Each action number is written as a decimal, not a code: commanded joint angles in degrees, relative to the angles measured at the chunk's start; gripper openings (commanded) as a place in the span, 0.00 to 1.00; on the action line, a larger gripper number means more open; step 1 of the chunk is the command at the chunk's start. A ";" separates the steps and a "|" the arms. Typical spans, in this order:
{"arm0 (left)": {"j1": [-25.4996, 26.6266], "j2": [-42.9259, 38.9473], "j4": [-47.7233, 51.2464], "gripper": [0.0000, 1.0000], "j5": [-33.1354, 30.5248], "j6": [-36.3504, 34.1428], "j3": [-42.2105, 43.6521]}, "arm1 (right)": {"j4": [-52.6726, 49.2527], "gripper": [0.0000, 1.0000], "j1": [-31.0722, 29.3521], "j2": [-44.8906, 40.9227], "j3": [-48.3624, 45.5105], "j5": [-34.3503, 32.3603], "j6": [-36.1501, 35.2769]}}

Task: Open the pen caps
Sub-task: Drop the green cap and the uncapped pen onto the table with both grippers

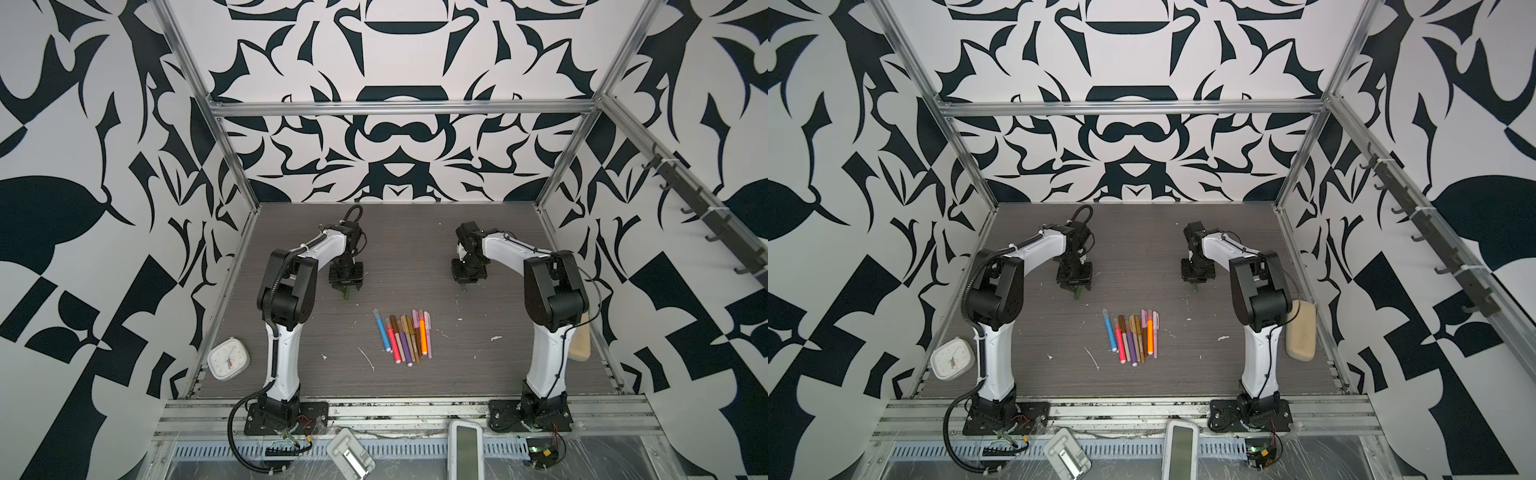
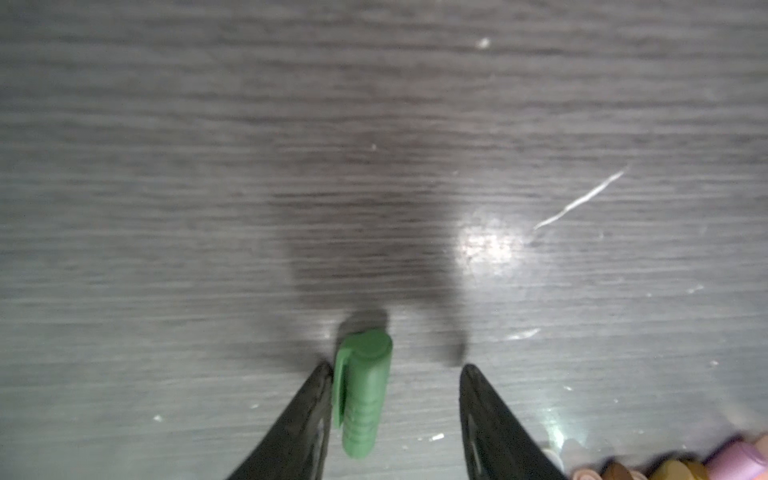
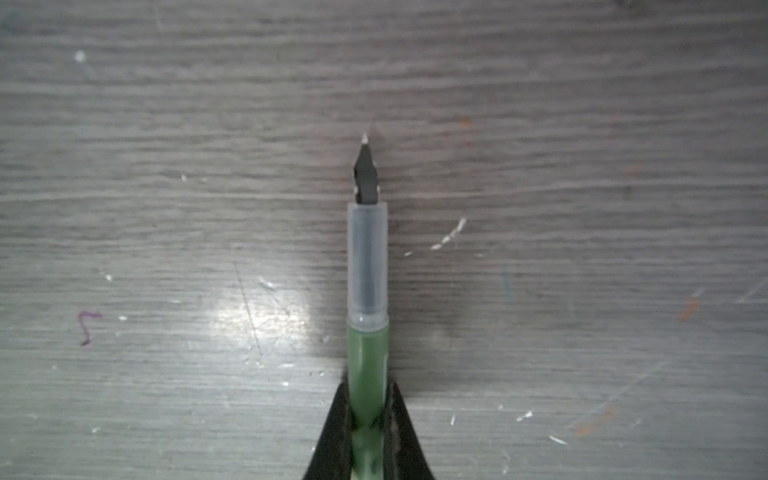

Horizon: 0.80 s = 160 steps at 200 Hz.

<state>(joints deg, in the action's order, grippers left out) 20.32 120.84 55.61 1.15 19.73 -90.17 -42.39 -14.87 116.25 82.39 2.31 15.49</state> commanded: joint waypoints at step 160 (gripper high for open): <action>-0.15 -29.66 -18.29 0.57 11.64 21.91 24.56 | 0.88 0.54 -13.32 -27.67 -25.46 4.07 6.27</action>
<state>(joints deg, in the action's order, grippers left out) 20.21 96.99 46.76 8.67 33.74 -71.57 -42.70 -20.97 94.17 64.60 4.89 15.66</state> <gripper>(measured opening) 0.570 0.565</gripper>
